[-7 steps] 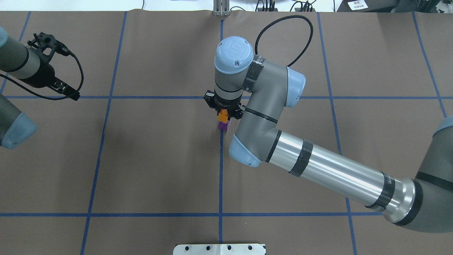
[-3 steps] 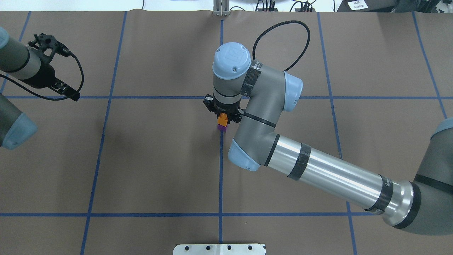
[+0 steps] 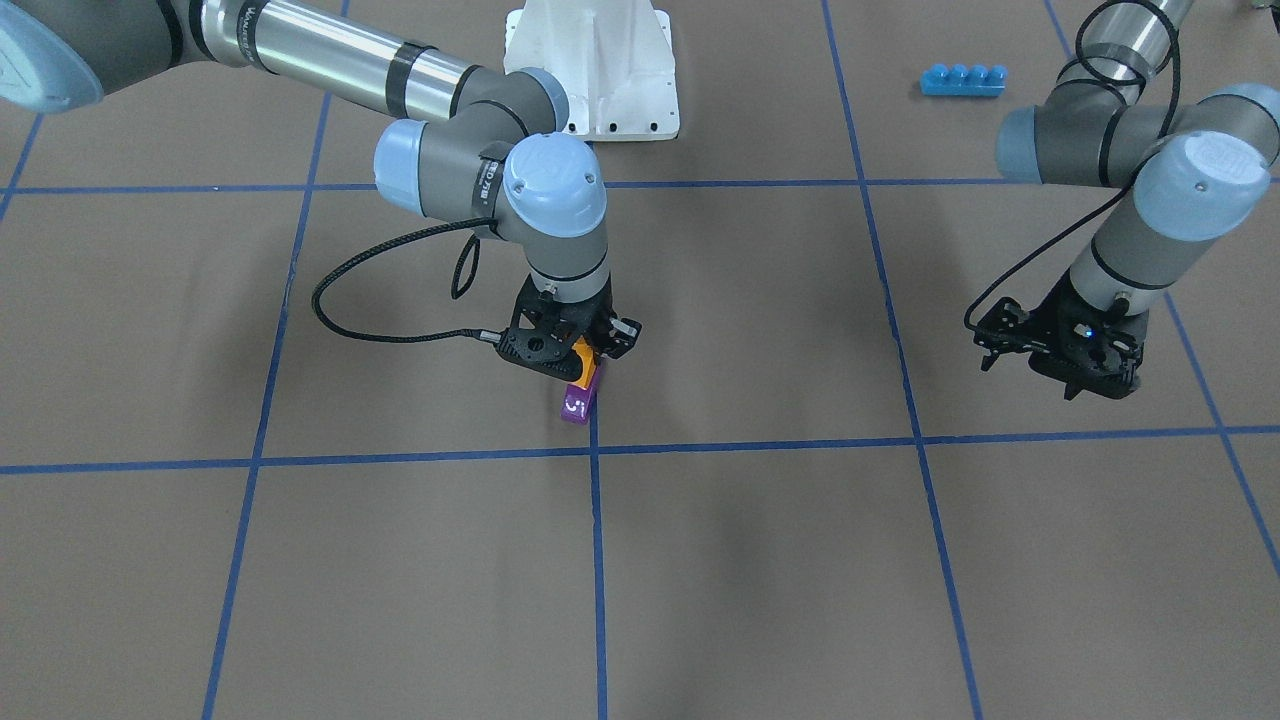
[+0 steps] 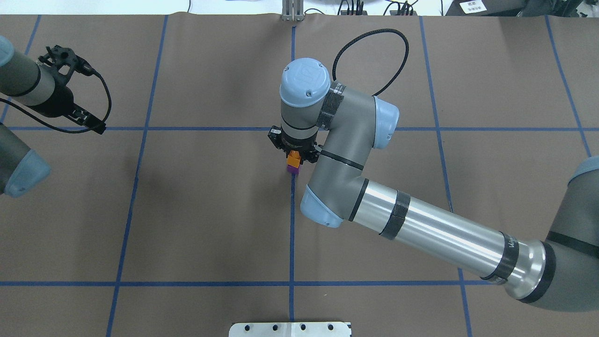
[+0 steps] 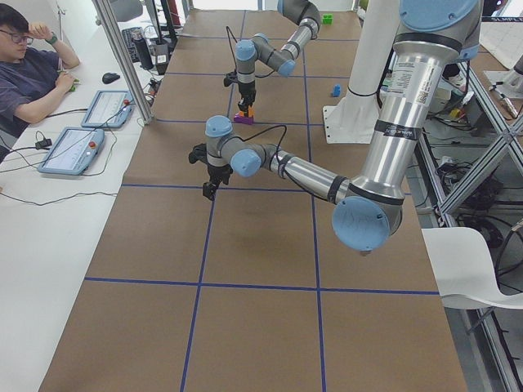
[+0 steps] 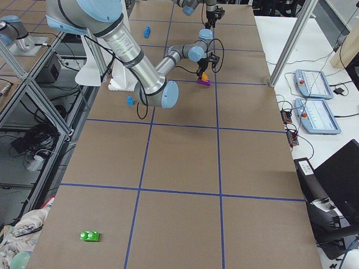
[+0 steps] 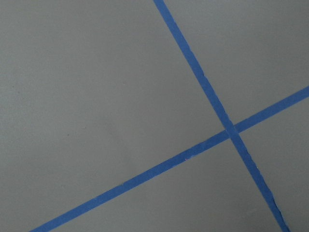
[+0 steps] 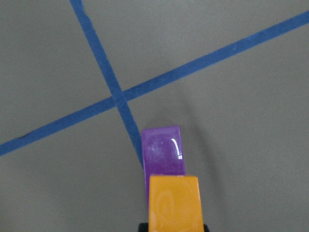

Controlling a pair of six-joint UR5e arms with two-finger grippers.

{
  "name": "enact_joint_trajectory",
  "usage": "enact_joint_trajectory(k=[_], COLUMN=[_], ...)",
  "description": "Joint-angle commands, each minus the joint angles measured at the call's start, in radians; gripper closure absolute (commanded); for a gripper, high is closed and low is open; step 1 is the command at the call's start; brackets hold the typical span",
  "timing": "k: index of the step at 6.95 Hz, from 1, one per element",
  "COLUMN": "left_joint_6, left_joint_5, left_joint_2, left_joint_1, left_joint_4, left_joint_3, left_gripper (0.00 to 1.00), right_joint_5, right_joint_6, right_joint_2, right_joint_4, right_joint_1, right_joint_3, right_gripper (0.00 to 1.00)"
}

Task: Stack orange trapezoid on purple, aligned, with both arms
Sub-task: 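Lower the orange block onto the purple block with the right gripper, aligning edges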

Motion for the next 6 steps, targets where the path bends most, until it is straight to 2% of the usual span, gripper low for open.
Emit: enact_joint_trajectory(k=[1,5,6], left_joint_6=[-0.002,-0.004,-0.002], left_joint_5=[0.000,0.000,0.000], left_joint_2=[-0.007,-0.007,-0.007], left_joint_1=[0.001,0.001,0.001], left_joint_4=[-0.002,-0.002,-0.002], left_joint_3=[0.012,0.015,0.015], left_gripper=[0.00,0.00,0.00], right_joint_5=[-0.009,-0.034,-0.047], right_joint_6=[0.000,-0.002,-0.002], right_joint_2=[0.001,-0.003,-0.003], right_joint_4=[0.000,0.000,0.002], right_joint_1=[-0.008,-0.029,-0.035], right_joint_3=[0.000,-0.002,-0.002], right_gripper=[0.91,0.85,0.73])
